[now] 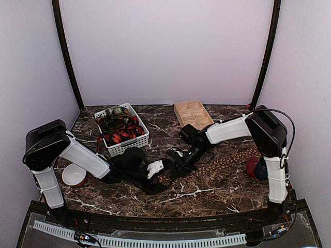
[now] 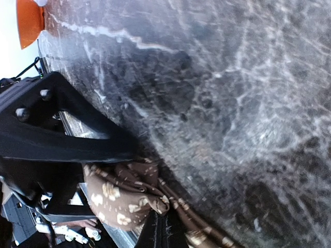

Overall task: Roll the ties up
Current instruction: Adjust the tie at the center of the board, then roll the tie at the center of the board.

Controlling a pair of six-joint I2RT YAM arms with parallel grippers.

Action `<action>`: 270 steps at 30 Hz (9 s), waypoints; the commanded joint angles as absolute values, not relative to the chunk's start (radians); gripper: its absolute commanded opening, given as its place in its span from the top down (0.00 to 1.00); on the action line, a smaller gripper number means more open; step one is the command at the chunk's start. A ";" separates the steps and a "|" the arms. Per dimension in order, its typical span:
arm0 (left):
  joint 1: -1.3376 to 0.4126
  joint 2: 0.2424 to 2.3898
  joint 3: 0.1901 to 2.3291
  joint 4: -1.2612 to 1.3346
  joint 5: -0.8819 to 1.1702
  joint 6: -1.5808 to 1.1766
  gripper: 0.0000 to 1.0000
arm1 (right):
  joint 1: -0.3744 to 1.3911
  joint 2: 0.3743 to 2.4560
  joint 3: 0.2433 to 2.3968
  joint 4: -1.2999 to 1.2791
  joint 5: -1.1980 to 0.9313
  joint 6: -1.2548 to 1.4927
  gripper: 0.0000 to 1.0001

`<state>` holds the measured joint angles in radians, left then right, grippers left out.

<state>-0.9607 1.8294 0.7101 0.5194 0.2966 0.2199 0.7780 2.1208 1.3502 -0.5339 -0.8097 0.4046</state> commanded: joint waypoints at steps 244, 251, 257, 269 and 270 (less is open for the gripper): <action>-1.078 1.850 0.548 0.708 0.054 0.061 0.64 | 0.809 2.094 1.321 -0.383 -0.937 0.467 0.61; -1.078 1.850 0.550 0.708 0.055 0.060 0.63 | 0.815 2.116 1.324 -0.396 -0.919 0.461 0.65; -1.078 1.849 0.549 0.705 0.058 0.057 0.64 | 0.824 2.135 1.340 -0.400 -0.909 0.454 0.64; -1.078 1.842 0.538 0.708 0.046 0.058 0.63 | 0.822 2.092 1.291 -0.422 -0.889 0.426 1.00; -1.078 1.835 0.534 0.713 0.044 0.059 0.60 | 0.820 2.094 1.285 -0.421 -0.885 0.425 1.00</action>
<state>-1.0756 1.8359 0.5652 0.7876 0.0357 0.0486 0.8165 2.1262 1.3140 -0.4042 -0.9089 0.4450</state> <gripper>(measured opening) 0.368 0.015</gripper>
